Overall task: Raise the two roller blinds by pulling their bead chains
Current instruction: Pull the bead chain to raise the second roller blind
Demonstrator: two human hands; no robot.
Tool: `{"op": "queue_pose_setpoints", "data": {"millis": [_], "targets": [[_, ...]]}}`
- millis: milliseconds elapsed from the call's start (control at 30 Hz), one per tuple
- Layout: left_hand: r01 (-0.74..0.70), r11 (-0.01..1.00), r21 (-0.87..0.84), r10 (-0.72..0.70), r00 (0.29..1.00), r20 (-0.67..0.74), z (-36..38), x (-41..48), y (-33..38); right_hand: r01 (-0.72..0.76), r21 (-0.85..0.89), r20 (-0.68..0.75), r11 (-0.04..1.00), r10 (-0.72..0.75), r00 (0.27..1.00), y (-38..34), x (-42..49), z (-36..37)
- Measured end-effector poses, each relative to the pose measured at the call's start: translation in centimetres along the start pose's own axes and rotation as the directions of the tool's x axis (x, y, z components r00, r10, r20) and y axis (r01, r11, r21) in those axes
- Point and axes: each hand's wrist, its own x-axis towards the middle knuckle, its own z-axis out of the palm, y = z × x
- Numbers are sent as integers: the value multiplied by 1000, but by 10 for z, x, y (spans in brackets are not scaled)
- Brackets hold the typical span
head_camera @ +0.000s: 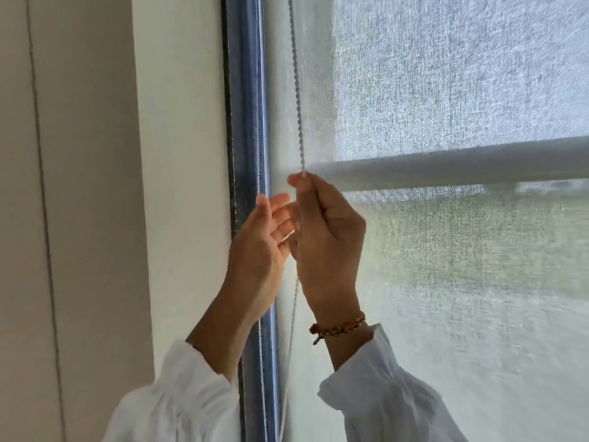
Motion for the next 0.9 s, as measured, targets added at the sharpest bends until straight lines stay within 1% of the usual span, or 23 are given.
{"op": "queue_pose_setpoints", "data": {"millis": [100, 200, 267, 333, 400, 500, 600, 667, 733, 833, 900], "targets": [[-45, 992, -120, 58, 992, 112, 1, 17, 41, 27, -76, 37, 997, -24, 999, 10, -33, 8], [-30, 976, -218, 69, 983, 172, 6, 22, 71, 28, -179, 48, 983, -20, 999, 18, -65, 10], [-26, 971, -238, 61, 988, 141, 5, 19, 81, 17, -212, 52, 977, -6, 999, 18, -82, 12], [-41, 970, -241, 59, 996, 69, 4, 12, 85, 22, -238, 51, 971, -10, 999, 15, -92, 13], [-108, 963, -248, 110, 994, -8, -1, 3, 90, 22, -250, 60, 968, -7, 998, 11, -96, 18], [-257, 937, -238, 246, 966, -75, -12, -6, 98, -49, -168, 64, 985, 60, 996, 4, -93, 27], [-313, 927, -206, 295, 949, -111, -23, -12, 102, -130, -69, 0, 989, 130, 992, -3, -82, 30], [-314, 933, -177, 297, 947, -120, -26, -18, 97, -154, -14, -55, 988, 153, 987, -9, -70, 31], [-303, 943, -135, 287, 950, -126, -28, -26, 84, -143, 33, -87, 989, 145, 986, -17, -58, 34], [-265, 964, -18, 260, 954, -147, -29, -43, 56, -120, 53, -82, 991, 124, 989, -29, -45, 43], [-220, 975, -15, 216, 967, -137, -29, -56, 35, -115, 38, -51, 993, 117, 992, -36, -38, 49]]}}
